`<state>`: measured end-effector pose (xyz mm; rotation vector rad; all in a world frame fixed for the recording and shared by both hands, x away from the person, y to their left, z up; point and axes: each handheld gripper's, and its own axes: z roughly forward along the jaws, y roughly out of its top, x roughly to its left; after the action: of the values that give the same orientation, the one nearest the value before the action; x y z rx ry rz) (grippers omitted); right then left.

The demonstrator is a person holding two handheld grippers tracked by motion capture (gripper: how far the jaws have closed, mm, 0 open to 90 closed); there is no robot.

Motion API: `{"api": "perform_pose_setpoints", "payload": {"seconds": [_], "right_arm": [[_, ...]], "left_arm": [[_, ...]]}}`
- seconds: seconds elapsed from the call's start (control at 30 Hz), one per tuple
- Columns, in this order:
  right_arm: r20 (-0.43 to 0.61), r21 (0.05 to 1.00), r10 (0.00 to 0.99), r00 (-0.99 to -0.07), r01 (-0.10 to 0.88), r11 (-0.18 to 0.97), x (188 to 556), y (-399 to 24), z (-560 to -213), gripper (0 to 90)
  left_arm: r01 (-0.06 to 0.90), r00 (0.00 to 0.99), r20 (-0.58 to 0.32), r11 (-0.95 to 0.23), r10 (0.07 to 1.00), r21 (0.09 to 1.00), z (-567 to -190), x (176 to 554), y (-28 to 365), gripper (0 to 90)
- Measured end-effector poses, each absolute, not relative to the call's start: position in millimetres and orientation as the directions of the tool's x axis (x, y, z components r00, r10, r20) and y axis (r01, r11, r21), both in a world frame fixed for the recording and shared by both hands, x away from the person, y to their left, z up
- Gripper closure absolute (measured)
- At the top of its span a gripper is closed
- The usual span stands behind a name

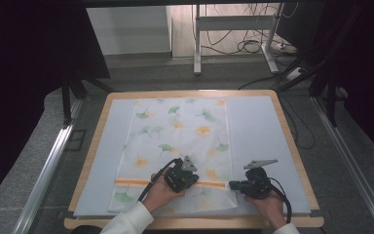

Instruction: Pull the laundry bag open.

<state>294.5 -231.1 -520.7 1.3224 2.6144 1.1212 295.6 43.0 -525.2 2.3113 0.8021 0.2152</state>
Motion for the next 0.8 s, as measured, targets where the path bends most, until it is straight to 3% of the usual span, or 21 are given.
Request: {"api": "perform_pose_setpoints", "payload": {"seconds": [0.8], "right_arm": [[0.295, 0.598, 0.704, -0.646, 0.700, 0.391, 294, -231, -521, 89.5]], "left_arm": [[0.505, 0.787, -0.056, -0.589, 0.615, 0.632, -524, 293, 57, 90.0]]}}
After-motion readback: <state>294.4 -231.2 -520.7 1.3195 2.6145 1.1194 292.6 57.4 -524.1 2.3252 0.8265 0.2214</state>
